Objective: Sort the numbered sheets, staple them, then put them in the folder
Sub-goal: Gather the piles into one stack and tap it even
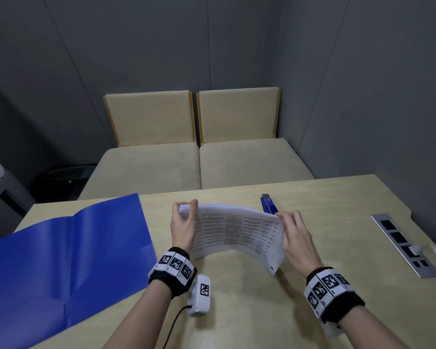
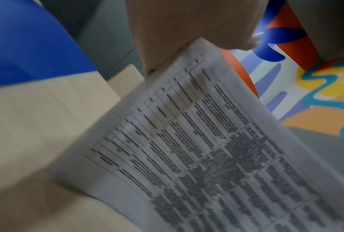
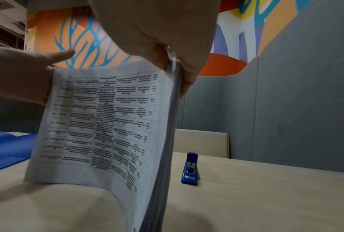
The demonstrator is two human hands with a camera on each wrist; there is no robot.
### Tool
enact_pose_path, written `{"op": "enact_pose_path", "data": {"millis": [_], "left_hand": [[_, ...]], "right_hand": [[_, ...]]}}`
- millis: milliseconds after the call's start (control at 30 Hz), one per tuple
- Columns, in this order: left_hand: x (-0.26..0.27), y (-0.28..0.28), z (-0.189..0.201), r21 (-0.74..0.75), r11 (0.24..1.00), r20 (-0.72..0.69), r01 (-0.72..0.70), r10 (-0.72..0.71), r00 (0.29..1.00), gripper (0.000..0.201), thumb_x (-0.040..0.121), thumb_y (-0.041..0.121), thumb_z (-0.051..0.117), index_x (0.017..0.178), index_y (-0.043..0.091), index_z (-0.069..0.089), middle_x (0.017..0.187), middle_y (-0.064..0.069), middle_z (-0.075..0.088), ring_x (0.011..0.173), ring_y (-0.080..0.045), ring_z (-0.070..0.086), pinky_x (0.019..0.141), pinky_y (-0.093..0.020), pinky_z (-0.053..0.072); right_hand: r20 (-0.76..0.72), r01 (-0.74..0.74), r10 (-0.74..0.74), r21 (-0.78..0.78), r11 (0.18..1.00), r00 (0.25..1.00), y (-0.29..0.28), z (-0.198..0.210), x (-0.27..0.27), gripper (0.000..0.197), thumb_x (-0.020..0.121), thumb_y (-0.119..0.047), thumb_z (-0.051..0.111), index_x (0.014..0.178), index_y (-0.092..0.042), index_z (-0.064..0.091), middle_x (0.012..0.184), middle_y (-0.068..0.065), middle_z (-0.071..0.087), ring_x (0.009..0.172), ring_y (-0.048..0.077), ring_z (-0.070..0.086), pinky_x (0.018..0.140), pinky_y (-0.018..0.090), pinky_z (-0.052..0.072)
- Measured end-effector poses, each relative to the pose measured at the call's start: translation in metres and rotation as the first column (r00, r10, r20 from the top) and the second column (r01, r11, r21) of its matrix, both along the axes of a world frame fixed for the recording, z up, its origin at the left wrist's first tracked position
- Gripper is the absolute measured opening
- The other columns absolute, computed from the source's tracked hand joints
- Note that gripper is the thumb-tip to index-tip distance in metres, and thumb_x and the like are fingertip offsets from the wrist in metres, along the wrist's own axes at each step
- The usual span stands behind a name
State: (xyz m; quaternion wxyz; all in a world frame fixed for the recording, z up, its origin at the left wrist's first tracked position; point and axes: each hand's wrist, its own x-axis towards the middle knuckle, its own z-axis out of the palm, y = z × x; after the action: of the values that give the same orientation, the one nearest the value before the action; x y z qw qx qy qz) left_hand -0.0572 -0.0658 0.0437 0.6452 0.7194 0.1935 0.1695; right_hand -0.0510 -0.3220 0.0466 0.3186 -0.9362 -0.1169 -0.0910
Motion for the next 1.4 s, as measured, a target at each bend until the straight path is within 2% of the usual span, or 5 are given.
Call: {"op": "enact_pose_path", "data": {"millis": [467,933,1100,1233,1400], "left_hand": [[0.004,-0.001,0.033,0.413,0.844,0.022,0.344,-0.387,0.922,0.019,0.093,0.003,0.050,0.104,0.017,0.043,0.103,0.002,0.063,0.095,-0.013,0.061,0.080,-0.025,0.049],[0.013,-0.018,0.078,0.879,0.311,-0.211,0.362,-0.427,0.879,0.024,0.088,0.034,0.059,0.098,0.017,0.045,0.091,0.000,0.061,0.082,-0.025,0.057,0.062,-0.034,0.041],[0.006,0.005,0.064,0.278,0.908,-0.012,0.313,-0.322,0.947,0.034,0.072,0.025,0.081,0.084,0.005,0.056,0.077,0.003,0.066,0.068,-0.006,0.060,0.057,-0.017,0.048],[0.000,-0.002,0.049,-0.284,0.896,-0.036,0.340,-0.365,0.930,0.047,0.074,0.019,0.075,0.114,0.000,0.058,0.111,-0.017,0.068,0.101,-0.033,0.066,0.089,-0.046,0.054],[-0.007,-0.014,0.045,-0.176,0.963,0.043,0.206,-0.201,0.979,0.027,0.086,0.009,0.065,0.111,0.000,0.060,0.102,-0.016,0.069,0.089,-0.028,0.067,0.070,-0.033,0.059]], "right_hand": [[-0.157,0.143,-0.206,-0.341,0.929,0.966,0.000,0.038,0.014,0.037,0.086,-0.011,0.048,0.121,-0.022,0.042,0.121,0.000,0.048,0.118,0.022,0.042,0.108,0.049,0.025],[-0.393,0.054,0.119,0.402,0.914,0.912,0.010,0.064,0.020,0.012,0.092,-0.014,0.056,0.094,-0.012,0.067,0.092,0.004,0.070,0.087,0.019,0.064,0.080,0.036,0.052],[-0.498,0.174,0.239,0.648,0.742,0.834,-0.004,0.054,0.019,0.025,0.091,-0.006,0.053,0.115,-0.006,0.060,0.109,0.010,0.068,0.105,0.023,0.063,0.080,0.030,0.051],[-0.510,0.236,0.279,0.728,0.644,0.814,0.007,0.048,0.018,0.024,0.090,-0.002,0.053,0.112,-0.008,0.059,0.113,0.010,0.066,0.109,0.021,0.061,0.087,0.030,0.049],[-0.466,0.282,0.217,0.779,0.560,0.858,0.024,0.042,0.012,0.021,0.088,-0.003,0.058,0.107,-0.012,0.065,0.107,0.006,0.070,0.102,0.019,0.065,0.085,0.031,0.051]]}}
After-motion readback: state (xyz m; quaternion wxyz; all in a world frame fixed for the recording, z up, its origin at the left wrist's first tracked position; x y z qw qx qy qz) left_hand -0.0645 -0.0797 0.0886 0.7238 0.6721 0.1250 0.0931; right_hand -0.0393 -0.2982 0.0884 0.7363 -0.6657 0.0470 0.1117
